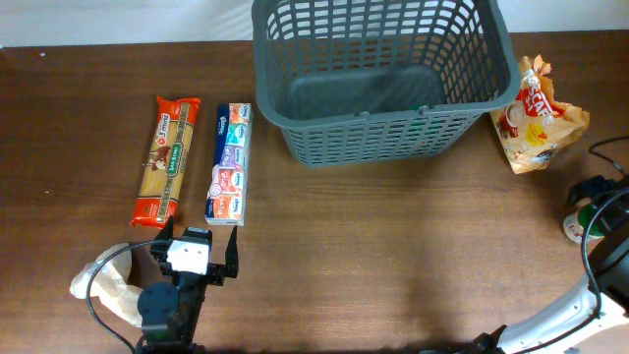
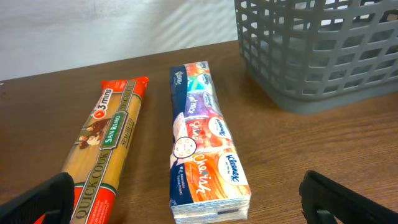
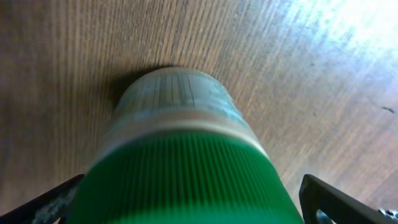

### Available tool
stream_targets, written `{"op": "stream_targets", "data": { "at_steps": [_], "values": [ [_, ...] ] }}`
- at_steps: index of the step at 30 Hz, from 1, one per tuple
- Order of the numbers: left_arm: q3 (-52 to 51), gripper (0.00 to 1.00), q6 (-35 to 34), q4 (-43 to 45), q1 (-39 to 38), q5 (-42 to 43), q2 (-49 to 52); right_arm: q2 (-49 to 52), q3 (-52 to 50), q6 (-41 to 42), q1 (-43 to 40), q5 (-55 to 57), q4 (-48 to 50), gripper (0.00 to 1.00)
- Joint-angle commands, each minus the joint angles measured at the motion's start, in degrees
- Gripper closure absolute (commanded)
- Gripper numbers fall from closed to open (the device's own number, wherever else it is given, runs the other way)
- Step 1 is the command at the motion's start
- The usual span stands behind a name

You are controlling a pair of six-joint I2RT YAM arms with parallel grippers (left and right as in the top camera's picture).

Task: Pack container
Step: 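Lower the right gripper and grasp the second green-lidded jar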

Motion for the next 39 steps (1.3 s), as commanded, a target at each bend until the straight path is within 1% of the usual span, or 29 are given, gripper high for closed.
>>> {"op": "stream_targets", "data": {
  "at_steps": [1,4,8,20,39],
  "values": [
    [-0.48,0.01,0.13,-0.02,0.31,-0.20,0.17,1.22,-0.31,-1.53,0.11,-0.26,0.48,0.01],
    [-0.48,0.01,0.13,0.00,0.31,-0.20,0.17,1.84,-0.31,-1.57,0.04,-0.26,1.01,0.01],
    [-0.48,0.01,0.13,0.00,0.31,-0.22,0.17,2.16,-0.31,-3.91,0.07,-0.31,2.29,0.01],
    [-0.48,0.01,0.13,0.00,0.31,-0.20,0.17,2.51,-2.51,-4.55,0.07,-0.31,6.05,0.01],
    [-0.48,0.01,0.11,0.00,0.31,-0.20,0.17,2.51,-2.54,-4.57,0.07,-0.31,7.28,0.01]
  ]
}}
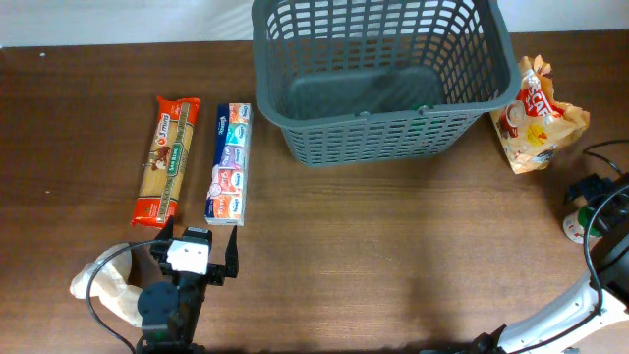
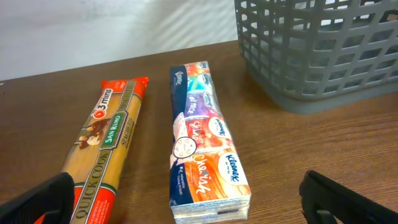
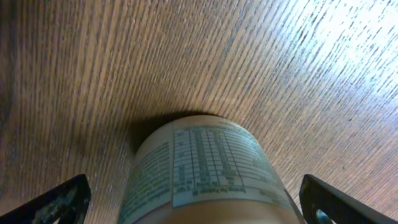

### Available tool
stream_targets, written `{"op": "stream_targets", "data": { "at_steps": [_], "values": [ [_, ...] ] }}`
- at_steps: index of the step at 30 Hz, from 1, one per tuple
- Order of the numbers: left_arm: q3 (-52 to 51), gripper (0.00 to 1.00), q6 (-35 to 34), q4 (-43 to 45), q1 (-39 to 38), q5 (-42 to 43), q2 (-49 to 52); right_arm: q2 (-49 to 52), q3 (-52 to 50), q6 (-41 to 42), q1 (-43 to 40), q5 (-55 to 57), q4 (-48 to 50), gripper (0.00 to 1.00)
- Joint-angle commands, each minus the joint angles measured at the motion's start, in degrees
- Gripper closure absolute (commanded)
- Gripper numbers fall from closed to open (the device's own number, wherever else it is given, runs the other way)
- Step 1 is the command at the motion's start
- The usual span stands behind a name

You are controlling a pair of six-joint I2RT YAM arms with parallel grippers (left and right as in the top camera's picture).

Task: Pack container
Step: 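Lower the right gripper and grasp the second green-lidded jar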

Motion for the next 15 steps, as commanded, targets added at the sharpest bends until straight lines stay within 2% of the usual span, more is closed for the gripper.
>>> {"op": "stream_targets", "data": {
  "at_steps": [1,15],
  "values": [
    [-0.48,0.01,0.11,0.00,0.31,-0.20,0.17,1.01,-0.63,0.00,0.07,-0.15,0.15,0.01],
    [-0.48,0.01,0.11,0.00,0.31,-0.22,0.17,1.05,-0.63,0.00,0.07,-0.13,0.70,0.01]
  ]
}}
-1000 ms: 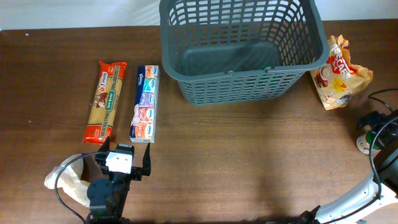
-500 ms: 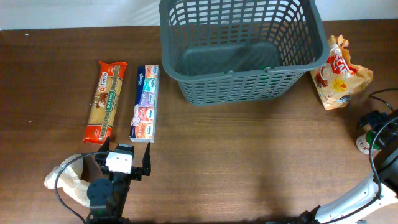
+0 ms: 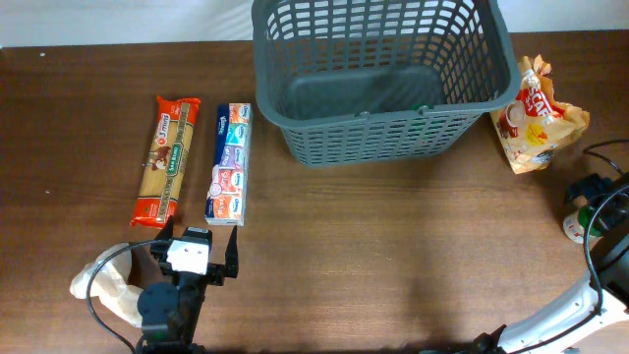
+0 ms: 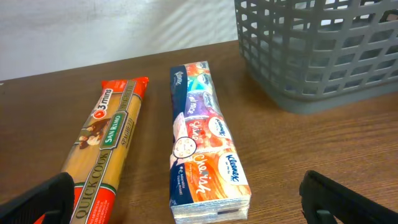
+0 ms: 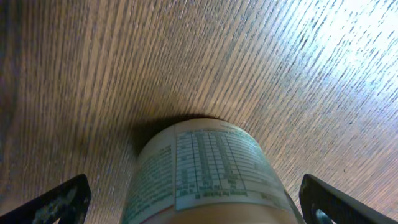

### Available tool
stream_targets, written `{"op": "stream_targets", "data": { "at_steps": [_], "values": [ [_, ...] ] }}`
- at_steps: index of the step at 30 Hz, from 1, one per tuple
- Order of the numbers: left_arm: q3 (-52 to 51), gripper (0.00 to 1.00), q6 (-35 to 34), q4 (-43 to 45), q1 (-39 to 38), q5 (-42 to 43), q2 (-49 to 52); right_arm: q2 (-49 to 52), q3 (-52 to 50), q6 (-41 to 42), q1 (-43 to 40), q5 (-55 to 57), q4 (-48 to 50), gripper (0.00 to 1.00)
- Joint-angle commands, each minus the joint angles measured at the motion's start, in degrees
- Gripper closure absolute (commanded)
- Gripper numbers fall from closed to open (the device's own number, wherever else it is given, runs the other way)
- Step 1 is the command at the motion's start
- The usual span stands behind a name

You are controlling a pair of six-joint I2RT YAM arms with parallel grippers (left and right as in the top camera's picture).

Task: Pack container
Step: 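Lower the right gripper and grasp the second green-lidded jar, then lift the second jar and carry it into the basket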

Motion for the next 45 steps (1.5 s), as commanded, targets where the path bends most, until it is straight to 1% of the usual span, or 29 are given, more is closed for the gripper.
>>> {"op": "stream_targets", "data": {
  "at_steps": [1,9,15,17,18,19,21,22,24,29,38,45],
  "values": [
    [-0.48,0.01,0.11,0.00,0.31,-0.20,0.17,1.05,-0.63,0.00,0.07,-0.15,0.33,0.01],
    [-0.48,0.01,0.11,0.00,0.31,-0.20,0.17,1.05,-0.63,0.02,0.07,-0.15,0.42,0.00],
    [-0.48,0.01,0.11,0.00,0.31,-0.22,0.17,1.05,-0.63,0.04,0.07,-0.15,0.37,0.02],
    [-0.48,0.01,0.11,0.00,0.31,-0.20,0.17,1.07,-0.63,0.04,0.07,-0.15,0.35,0.13],
    [-0.48,0.01,0.11,-0.02,0.31,-0.20,0.17,1.07,-0.63,0.04,0.07,-0.15,0.28,0.20],
    [-0.48,0.01,0.11,0.00,0.31,-0.20,0.17,1.05,-0.72,0.04,0.07,-0.15,0.22,0.25],
    [-0.48,0.01,0.11,0.00,0.31,-0.20,0.17,1.07,-1.20,0.07,0.07,-0.13,0.37,0.38],
    [-0.48,0.01,0.11,0.00,0.31,-0.20,0.17,1.05,-1.62,0.09,0.07,-0.13,0.55,0.43],
    [-0.48,0.01,0.11,0.00,0.31,-0.20,0.17,1.07,-2.49,0.28,0.07,-0.15,0.90,0.48],
    [-0.48,0.01,0.13,0.00,0.31,-0.22,0.17,1.07,-4.55,0.24,0.04,0.09,2.54,0.96],
    [-0.48,0.01,0.11,0.00,0.31,-0.22,0.17,0.83,-4.13,0.26,0.07,-1.68,-0.13,0.96],
    [-0.48,0.01,0.11,0.00,0.31,-0.22,0.17,-2.95,2.84,0.00,0.07,-4.76,-4.87,0.96]
  ]
}}
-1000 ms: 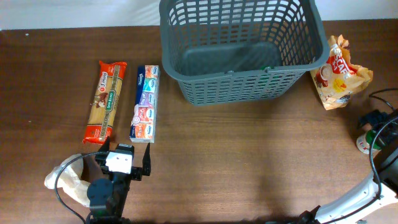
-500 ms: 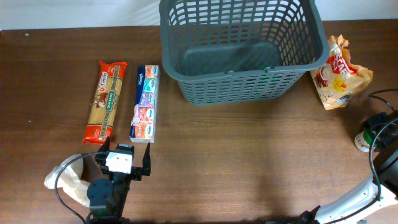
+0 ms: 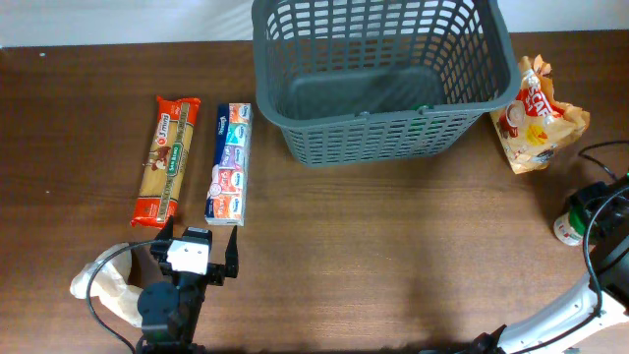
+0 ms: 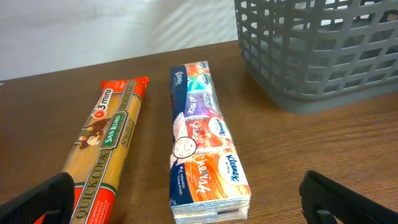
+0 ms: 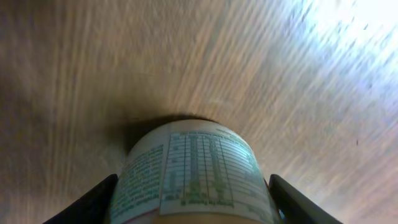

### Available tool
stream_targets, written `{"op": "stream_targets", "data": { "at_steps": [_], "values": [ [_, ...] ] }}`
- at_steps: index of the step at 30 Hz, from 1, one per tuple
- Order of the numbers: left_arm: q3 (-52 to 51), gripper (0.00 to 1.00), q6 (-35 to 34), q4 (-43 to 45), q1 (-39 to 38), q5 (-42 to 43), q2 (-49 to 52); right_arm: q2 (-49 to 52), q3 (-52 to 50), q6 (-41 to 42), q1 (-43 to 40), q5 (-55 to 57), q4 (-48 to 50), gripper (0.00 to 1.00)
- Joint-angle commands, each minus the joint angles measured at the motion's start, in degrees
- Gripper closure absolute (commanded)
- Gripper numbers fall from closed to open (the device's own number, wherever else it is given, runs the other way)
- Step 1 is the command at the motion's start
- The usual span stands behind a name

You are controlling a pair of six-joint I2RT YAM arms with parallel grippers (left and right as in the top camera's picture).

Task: Pack container
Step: 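Lift the second jar and carry it into the basket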

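The grey plastic basket (image 3: 383, 79) stands at the back centre of the table with nothing visible inside. A white jar (image 5: 193, 168) with a green-printed nutrition label sits at the right edge (image 3: 564, 229). My right gripper (image 5: 193, 202) is shut on the jar, its dark fingers (image 5: 99, 199) pressed to both sides. Whether the jar is off the wood I cannot tell. A pasta packet (image 4: 102, 158) and a tissue pack (image 4: 202, 143) lie side by side at the left. My left gripper (image 4: 189, 208) stands open just short of the tissue pack, holding nothing.
A crinkled snack bag (image 3: 536, 116) lies to the right of the basket, behind the jar. A pale crumpled bag (image 3: 108, 280) sits beside the left arm near the front edge. Black cables loop around the right arm at the table's right edge.
My right gripper's fingers have drawn in from wide apart to press on the jar's sides. The jar sits slightly further left and nearer in the overhead view. The left arm is unchanged.
First the right wrist camera looked down on the jar's green lid with the fingers spread wide. Then it sat lower, facing the label, still open, and stayed so. Now the fingers are shut on the jar. The left arm, pasta and tissues never moved.
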Motion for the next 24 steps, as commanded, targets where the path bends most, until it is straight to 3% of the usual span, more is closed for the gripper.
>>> {"op": "stream_targets", "data": {
  "at_steps": [1,13,24],
  "values": [
    [-0.48,0.01,0.11,0.00,0.31,-0.22,0.17,-3.02,5.95,0.17,0.07,-2.45,-1.97,0.96],
    [-0.48,0.01,0.11,0.00,0.31,-0.22,0.17,-15.45,28.70,-6.10,4.66,-5.01,-11.80,0.96],
    [-0.48,0.01,0.11,0.00,0.31,-0.20,0.17,-21.20,44.52,-8.07,25.62,-9.60,-10.51,0.96]
  ]
}}
